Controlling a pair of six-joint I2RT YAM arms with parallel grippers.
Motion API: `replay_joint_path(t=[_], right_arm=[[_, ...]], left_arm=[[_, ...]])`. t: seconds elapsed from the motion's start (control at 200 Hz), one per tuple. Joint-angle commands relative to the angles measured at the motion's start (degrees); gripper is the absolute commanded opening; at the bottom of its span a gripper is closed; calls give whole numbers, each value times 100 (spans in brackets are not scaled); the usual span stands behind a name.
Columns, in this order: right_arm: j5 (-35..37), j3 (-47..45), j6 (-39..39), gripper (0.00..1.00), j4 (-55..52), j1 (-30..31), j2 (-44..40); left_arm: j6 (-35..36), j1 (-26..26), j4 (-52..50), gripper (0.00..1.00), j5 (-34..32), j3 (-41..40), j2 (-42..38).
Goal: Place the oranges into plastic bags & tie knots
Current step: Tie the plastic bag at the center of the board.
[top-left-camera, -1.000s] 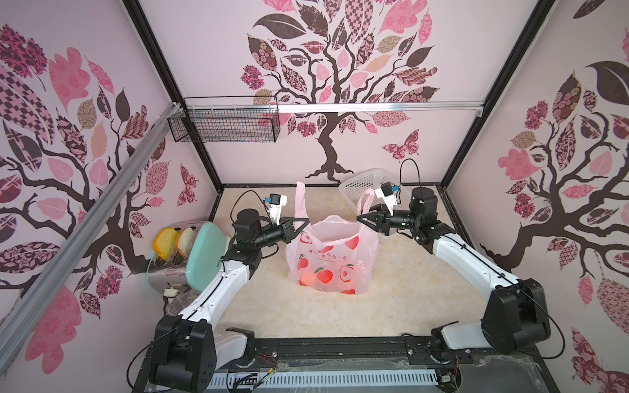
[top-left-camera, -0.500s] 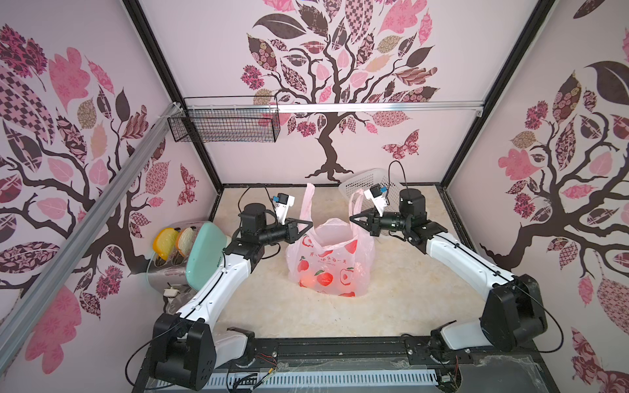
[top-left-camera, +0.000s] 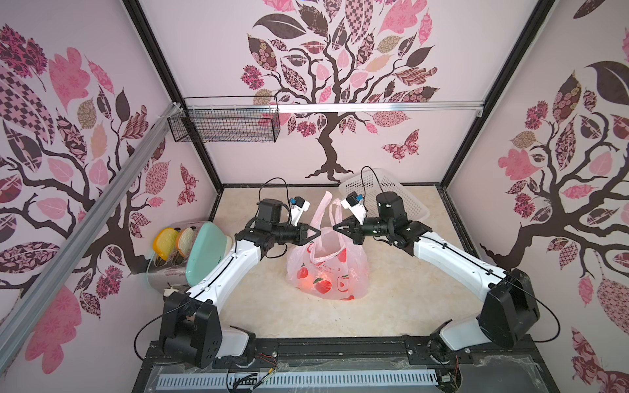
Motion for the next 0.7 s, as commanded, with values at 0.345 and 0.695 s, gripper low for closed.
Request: replay_joint_path(t=[0.345, 0.695], right_arm=[[577, 476, -382, 0, -516, 393, 224], [764, 731, -647, 0, -826, 546, 517]], left_arm=[[240, -127, -454, 0, 49, 277, 201], [455, -147, -650, 0, 264, 341, 150]])
